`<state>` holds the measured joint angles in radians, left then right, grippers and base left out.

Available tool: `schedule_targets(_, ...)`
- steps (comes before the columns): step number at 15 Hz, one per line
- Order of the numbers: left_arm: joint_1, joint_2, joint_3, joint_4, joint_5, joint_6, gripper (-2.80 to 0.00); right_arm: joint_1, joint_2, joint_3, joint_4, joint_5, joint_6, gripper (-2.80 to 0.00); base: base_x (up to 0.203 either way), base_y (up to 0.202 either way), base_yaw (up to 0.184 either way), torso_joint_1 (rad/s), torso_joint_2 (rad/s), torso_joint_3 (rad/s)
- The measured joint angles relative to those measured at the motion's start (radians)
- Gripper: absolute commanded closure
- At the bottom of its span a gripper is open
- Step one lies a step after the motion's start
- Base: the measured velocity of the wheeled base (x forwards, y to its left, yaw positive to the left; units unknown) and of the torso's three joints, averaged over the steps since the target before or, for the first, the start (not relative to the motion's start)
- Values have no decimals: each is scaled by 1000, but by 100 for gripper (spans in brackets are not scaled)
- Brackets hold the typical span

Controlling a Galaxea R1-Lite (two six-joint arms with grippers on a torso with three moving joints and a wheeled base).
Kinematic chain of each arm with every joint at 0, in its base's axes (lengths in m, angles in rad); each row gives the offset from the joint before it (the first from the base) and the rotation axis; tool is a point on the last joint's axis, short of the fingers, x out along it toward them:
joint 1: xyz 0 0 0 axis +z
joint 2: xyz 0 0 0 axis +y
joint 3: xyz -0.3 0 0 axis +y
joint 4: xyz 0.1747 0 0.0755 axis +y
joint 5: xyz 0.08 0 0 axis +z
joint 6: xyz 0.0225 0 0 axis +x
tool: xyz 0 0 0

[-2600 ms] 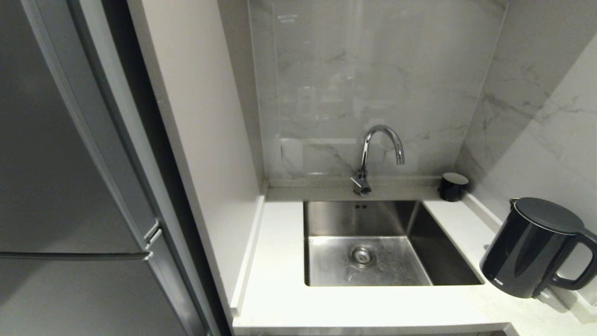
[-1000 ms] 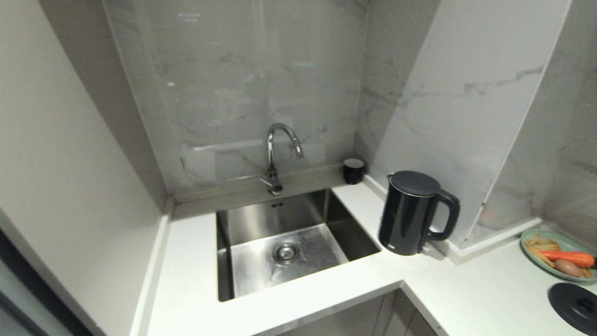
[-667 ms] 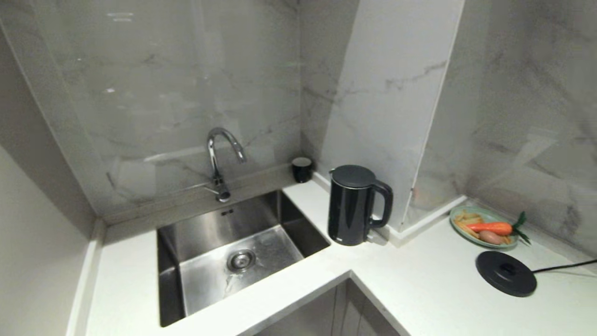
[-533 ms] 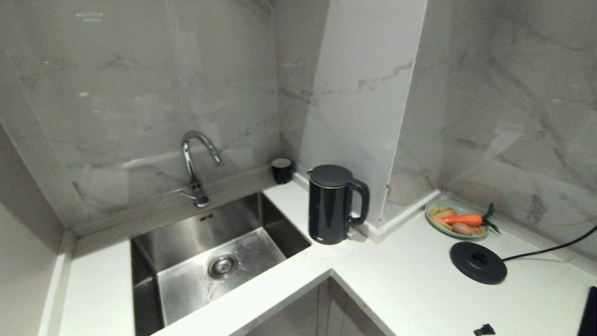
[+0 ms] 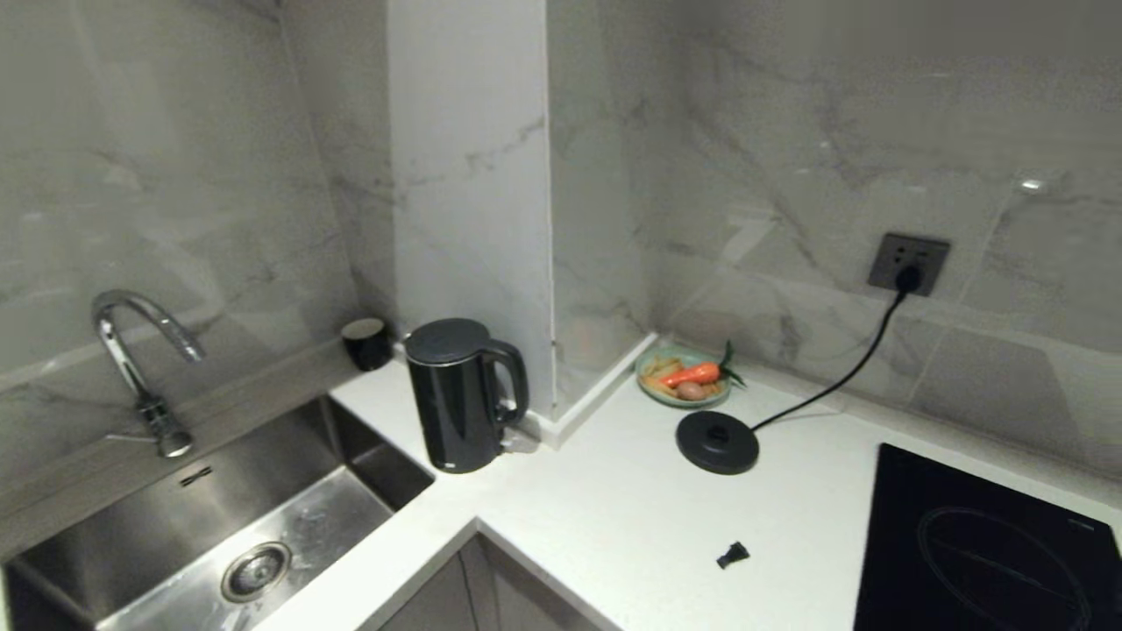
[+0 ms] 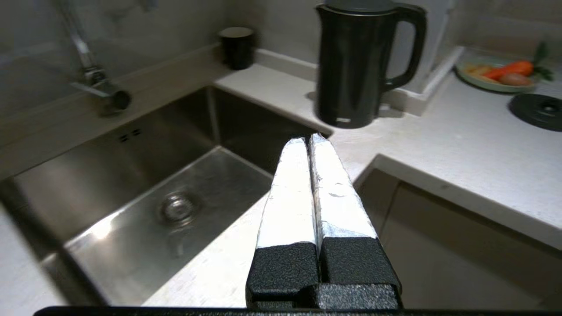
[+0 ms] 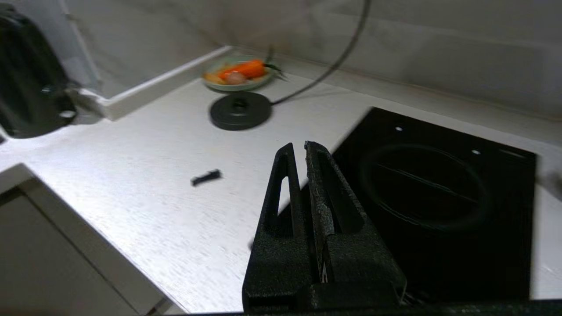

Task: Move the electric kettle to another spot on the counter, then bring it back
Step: Grab the kettle

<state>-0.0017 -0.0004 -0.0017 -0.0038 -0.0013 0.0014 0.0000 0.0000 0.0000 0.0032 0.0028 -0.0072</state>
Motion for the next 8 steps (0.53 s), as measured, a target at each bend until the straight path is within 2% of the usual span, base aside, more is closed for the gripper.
schedule_targets(8, 0, 0, 0, 0, 0, 0, 0, 0, 0, 0, 0, 0, 0, 0, 1, 7, -167, 1, 2, 2)
